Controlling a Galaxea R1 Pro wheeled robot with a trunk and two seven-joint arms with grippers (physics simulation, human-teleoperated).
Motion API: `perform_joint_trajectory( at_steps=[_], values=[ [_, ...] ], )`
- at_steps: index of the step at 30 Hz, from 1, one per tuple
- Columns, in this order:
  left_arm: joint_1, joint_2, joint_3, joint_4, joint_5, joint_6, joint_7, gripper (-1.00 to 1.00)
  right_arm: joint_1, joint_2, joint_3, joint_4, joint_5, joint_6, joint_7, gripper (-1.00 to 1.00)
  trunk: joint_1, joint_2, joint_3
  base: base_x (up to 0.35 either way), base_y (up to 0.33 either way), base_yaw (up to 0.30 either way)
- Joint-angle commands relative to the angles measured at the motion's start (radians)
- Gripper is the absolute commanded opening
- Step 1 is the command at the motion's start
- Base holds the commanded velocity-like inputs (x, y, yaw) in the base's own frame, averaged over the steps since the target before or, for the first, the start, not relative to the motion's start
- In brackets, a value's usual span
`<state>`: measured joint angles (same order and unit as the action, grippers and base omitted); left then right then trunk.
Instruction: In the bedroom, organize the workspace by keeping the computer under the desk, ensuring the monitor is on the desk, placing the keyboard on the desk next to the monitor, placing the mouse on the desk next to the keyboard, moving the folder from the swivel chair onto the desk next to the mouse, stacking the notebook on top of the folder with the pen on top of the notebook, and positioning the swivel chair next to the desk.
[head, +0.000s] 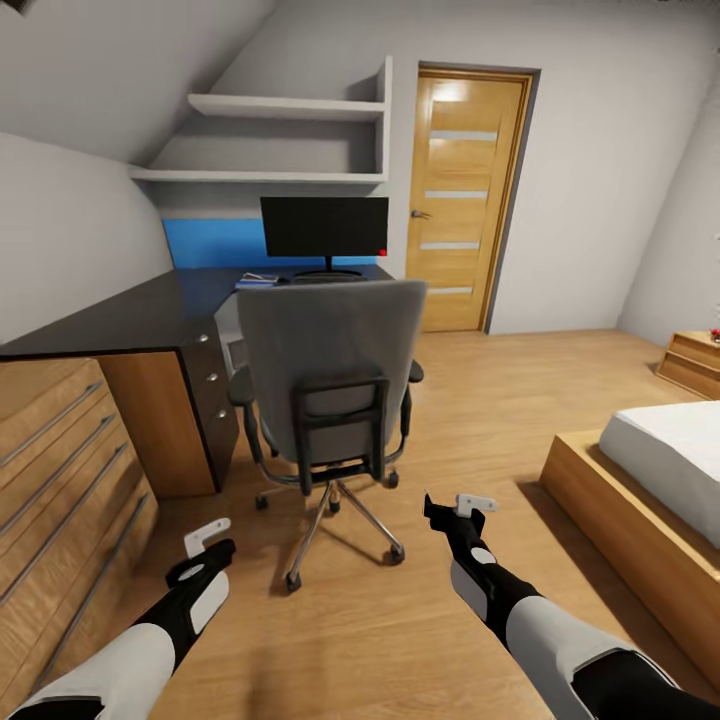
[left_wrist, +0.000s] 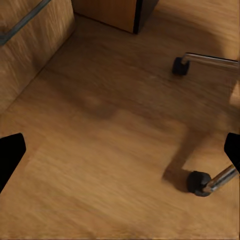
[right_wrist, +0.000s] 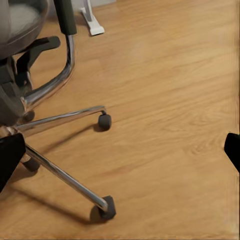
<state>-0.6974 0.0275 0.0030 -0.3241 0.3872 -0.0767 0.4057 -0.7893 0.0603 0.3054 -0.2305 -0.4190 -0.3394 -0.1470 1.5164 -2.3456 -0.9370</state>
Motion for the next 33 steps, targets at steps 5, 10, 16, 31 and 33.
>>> perform_joint_trajectory(
  at_steps=[5, 10, 16, 31, 33],
  values=[
    [-0.001, -0.021, -0.001, 0.008, 0.007, -0.004, 0.003, 1.0, -0.001, 0.001, 0.009, 0.0, -0.005, -0.003, -0.006, 1.0, -0.001, 0.0, -0.001, -0.265, -0.218, 0.02],
    [-0.001, -0.039, -0.022, 0.026, -0.009, -0.004, 0.006, 1.0, -0.001, 0.001, 0.01, 0.0, -0.004, -0.003, -0.005, 1.0, -0.001, 0.0, 0.0, -0.197, -0.272, 0.098],
    [-0.001, -0.075, -0.075, 0.049, -0.042, -0.005, 0.008, 1.0, -0.001, 0.004, 0.013, 0.001, 0.0, -0.003, -0.003, 1.0, -0.001, 0.0, 0.003, -0.126, -0.302, 0.155],
    [-0.001, -0.15, -0.099, 0.099, -0.126, -0.011, 0.006, 1.0, -0.001, 0.042, 0.034, 0.005, 0.061, -0.002, -0.003, 1.0, -0.001, 0.0, 0.008, -0.023, -0.104, 0.166],
    [-0.001, -0.165, -0.099, 0.1, -0.131, -0.012, 0.006, 1.0, -0.001, 0.058, 0.034, 0.006, 0.082, -0.002, -0.005, 1.0, -0.001, 0.0, 0.008, -0.002, -0.011, 0.156]
  ],
)
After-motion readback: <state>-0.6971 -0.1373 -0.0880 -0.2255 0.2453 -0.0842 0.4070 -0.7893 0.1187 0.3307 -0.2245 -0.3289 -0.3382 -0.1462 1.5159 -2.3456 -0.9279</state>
